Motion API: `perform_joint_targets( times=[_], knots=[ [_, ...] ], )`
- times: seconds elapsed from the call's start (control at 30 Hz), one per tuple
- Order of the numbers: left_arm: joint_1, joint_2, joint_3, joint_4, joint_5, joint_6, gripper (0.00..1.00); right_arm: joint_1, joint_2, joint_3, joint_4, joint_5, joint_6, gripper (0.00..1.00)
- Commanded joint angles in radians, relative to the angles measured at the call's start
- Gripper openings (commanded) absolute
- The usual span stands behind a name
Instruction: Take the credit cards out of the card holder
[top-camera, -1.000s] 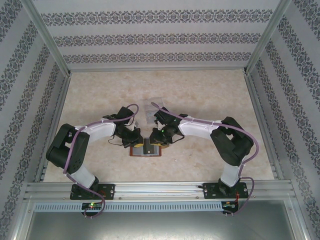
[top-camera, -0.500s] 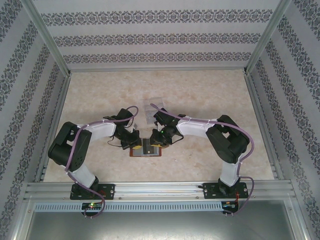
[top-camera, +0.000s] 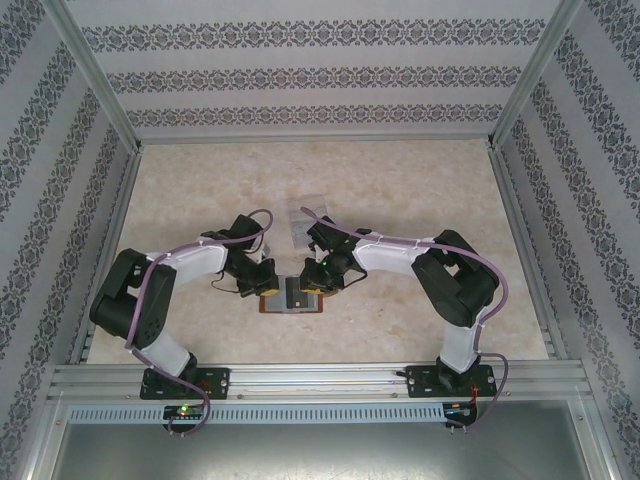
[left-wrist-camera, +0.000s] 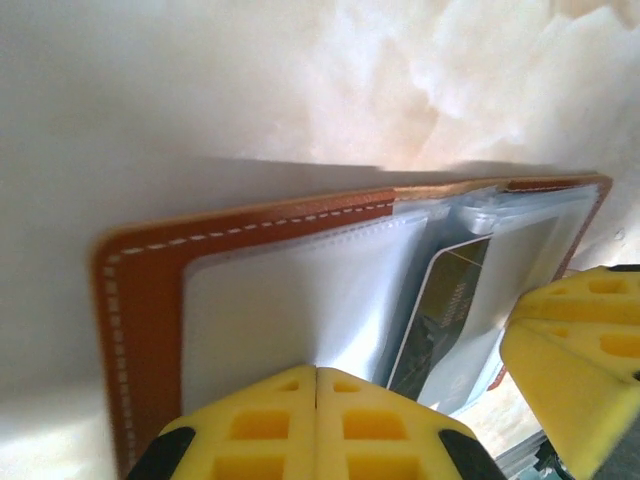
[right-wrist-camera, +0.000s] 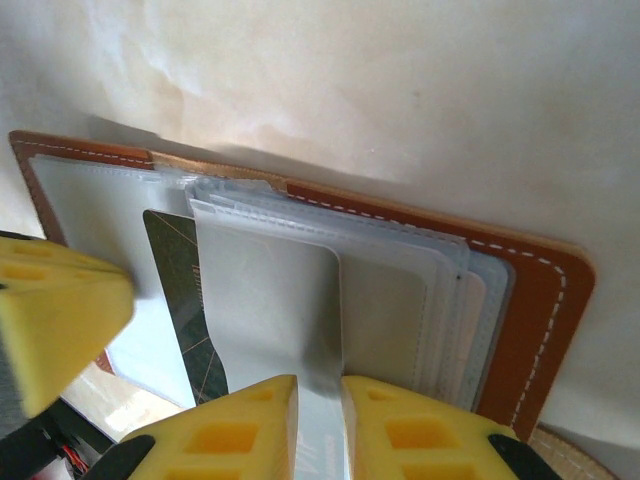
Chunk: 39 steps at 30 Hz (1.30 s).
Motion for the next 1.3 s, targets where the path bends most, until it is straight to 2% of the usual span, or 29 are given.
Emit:
perform_joint_targets(
  times=[0.0,0.17,0.4,0.57,0.93,1.27],
  knots=[
    [0.023,-0.065,0.029,-0.026,-0.025,-0.003,0.05,-0.001,0.018,-0.003,-0.039,0.014,-0.006,0.21],
    [0.043,-0.118,-0.006,0.094,0.054,-0.044,0.14,0.001,0.017,-0.012,-0.03,0.013,-0.001,0.21],
    [0.082,-0.119,-0.145,0.411,0.208,-0.159,0.23,0.0,0.017,-0.013,-0.025,0.012,0.001,0.21],
    [0.082,-0.118,-0.161,0.387,0.195,-0.129,0.25,0.003,0.016,-0.018,-0.023,0.013,0.004,0.21],
    [0.083,-0.086,-0.258,0.525,0.237,-0.177,0.25,0.006,0.02,-0.018,-0.014,0.013,0.009,0.21],
    [0.083,-0.05,-0.264,0.555,0.256,-0.184,0.26,0.005,0.022,-0.019,-0.016,0.01,0.008,0.21]
  ],
)
